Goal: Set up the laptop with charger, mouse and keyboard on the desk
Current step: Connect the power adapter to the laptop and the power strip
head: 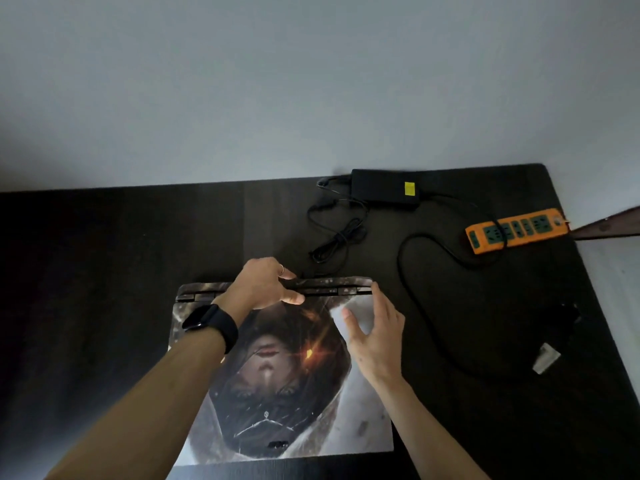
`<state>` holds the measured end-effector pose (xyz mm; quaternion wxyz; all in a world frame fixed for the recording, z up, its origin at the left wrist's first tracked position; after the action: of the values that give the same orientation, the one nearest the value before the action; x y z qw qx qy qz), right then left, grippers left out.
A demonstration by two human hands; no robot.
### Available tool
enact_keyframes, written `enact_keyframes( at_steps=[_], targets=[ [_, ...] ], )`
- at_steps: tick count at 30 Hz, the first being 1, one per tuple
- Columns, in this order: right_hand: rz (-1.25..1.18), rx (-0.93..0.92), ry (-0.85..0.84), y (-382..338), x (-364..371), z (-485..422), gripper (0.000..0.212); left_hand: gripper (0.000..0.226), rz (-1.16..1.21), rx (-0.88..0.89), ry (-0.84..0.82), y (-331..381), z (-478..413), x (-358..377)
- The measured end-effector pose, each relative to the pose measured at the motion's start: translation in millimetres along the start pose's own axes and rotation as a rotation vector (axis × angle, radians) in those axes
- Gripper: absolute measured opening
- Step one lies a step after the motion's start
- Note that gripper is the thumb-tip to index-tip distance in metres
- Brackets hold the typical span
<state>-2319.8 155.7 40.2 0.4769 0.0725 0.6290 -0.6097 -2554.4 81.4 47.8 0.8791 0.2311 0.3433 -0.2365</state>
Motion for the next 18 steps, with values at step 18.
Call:
enact_keyframes(
  at_steps=[18],
  targets=[
    [-0.203, 0.13, -0.1, 40.6, -50.0, 28.2, 0.055, 0.066, 0.121, -0.158, 0.419, 47.1, 79.5, 70.7]
  ],
)
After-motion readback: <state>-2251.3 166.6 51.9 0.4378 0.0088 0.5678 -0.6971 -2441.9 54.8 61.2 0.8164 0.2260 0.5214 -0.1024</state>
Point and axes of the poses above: each hand's wrist, its own z-axis away from the middle knuckle, its own x-axis out of the palm, y = z × x, the point moved 8 cm from there along -z, towards the middle knuckle, and after that the axes turned 9 degrees about -x, right-handed, at the moved point
